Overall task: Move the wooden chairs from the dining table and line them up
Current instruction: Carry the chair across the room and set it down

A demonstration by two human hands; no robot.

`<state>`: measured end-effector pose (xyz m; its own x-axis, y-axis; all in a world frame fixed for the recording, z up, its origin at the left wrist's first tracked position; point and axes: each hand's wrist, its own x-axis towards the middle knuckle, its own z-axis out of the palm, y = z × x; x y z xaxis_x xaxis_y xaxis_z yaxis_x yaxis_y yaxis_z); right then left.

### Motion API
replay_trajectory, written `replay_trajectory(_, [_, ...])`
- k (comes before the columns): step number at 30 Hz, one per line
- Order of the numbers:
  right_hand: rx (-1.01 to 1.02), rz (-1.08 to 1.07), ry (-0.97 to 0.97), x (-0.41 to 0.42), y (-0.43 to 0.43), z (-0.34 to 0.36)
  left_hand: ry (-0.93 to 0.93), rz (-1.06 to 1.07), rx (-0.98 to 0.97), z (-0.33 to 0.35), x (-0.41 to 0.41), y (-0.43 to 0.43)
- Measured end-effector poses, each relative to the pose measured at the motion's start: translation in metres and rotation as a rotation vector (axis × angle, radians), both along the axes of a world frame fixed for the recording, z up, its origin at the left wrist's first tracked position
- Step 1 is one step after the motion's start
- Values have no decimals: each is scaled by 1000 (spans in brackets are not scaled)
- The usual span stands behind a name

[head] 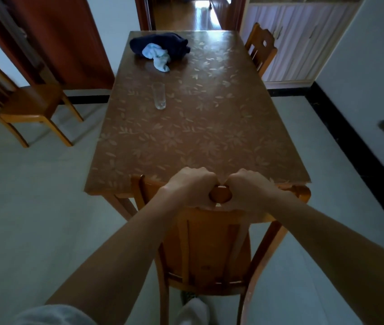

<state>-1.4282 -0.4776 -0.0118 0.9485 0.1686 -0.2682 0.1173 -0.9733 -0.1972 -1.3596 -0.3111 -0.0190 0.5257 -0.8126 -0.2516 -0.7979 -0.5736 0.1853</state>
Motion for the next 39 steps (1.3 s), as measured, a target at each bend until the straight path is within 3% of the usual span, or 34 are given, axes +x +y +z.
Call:
replay_trajectory(14, [23,143,-70,-157,86,34,-44,72,-49,30,-166,94])
replay_trajectory(30, [-103,423,-59,-167,303,59,-6,377,-156,52,-239,322])
replay_trajectory(39, [-60,591,-51,-135,403,48,33,553,-63,47,-231,418])
